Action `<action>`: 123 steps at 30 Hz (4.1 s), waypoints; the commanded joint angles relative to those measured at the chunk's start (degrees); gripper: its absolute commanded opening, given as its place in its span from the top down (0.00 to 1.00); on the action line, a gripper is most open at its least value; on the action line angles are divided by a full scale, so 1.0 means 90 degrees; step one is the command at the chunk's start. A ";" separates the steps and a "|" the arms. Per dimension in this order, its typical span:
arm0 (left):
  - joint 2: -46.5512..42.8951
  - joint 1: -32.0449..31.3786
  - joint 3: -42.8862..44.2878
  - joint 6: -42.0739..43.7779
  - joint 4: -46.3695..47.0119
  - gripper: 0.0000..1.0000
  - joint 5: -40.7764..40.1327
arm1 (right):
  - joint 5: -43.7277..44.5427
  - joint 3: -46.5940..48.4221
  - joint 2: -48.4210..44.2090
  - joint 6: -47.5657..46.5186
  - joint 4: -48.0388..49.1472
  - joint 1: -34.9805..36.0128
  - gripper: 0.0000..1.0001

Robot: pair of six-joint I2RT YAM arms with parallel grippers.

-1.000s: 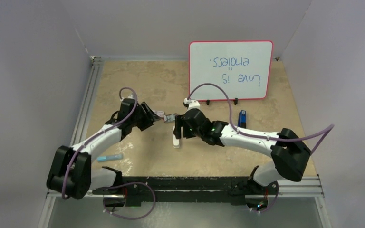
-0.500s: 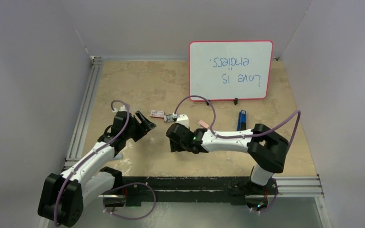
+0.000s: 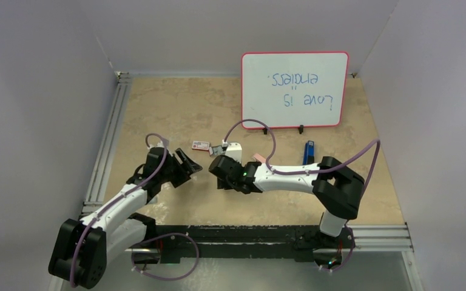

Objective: Load the staples into the stapler

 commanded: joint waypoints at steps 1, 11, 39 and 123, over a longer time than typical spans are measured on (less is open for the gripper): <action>-0.0012 -0.0018 -0.0102 -0.0093 0.0383 0.34 0.0386 | 0.0227 0.0159 0.0044 0.0138 -0.0175 0.0020 0.50; 0.0304 -0.0019 -0.0165 -0.0067 0.0731 0.34 0.0686 | 0.0097 0.0059 -0.0044 0.0074 -0.0049 0.0019 0.64; 0.1952 -0.0084 -0.0762 -0.0316 0.4592 0.49 0.3391 | -0.3008 -0.1869 -0.2019 0.0255 0.2907 -0.1248 0.75; 0.3387 -0.0693 -0.0319 0.0426 0.2875 1.00 0.2623 | -0.1090 -0.0028 -0.0164 -0.1745 0.2770 -0.2109 0.67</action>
